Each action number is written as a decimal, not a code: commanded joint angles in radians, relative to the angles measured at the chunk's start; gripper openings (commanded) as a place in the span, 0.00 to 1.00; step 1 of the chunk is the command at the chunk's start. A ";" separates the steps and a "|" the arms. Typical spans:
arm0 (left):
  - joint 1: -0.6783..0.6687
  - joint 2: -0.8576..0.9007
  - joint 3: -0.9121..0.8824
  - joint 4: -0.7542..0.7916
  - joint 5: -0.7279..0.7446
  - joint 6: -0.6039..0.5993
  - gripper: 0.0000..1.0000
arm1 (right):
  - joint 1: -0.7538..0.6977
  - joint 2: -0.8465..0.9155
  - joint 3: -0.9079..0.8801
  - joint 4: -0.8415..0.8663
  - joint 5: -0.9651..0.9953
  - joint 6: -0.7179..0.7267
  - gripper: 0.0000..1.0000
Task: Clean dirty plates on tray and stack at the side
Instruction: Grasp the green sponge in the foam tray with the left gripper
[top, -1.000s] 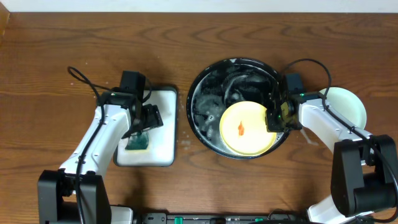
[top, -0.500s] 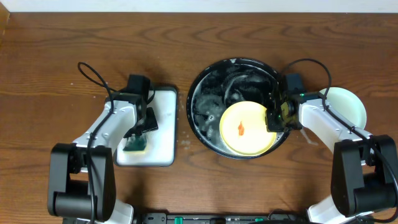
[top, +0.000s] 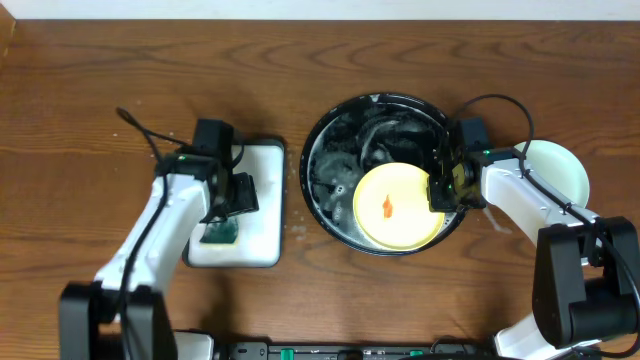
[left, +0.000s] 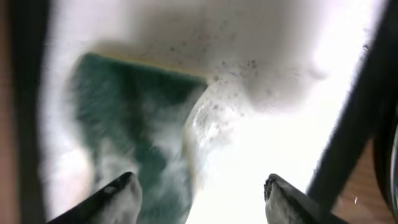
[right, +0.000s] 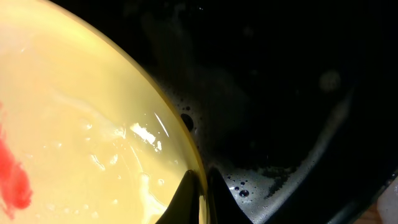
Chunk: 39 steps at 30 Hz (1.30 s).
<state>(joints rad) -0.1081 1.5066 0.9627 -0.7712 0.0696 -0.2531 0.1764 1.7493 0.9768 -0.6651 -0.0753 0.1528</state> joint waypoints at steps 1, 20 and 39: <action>0.000 -0.045 0.018 -0.038 -0.107 0.019 0.69 | -0.006 0.028 -0.024 0.002 0.041 0.018 0.01; 0.000 0.179 -0.108 0.172 -0.162 -0.036 0.32 | -0.006 0.028 -0.024 -0.002 0.040 0.019 0.01; 0.000 0.034 0.005 0.027 -0.003 -0.034 0.62 | -0.006 0.028 -0.024 -0.004 0.041 0.018 0.01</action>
<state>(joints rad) -0.1066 1.5631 0.9451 -0.7341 0.0399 -0.2901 0.1764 1.7493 0.9768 -0.6662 -0.0757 0.1528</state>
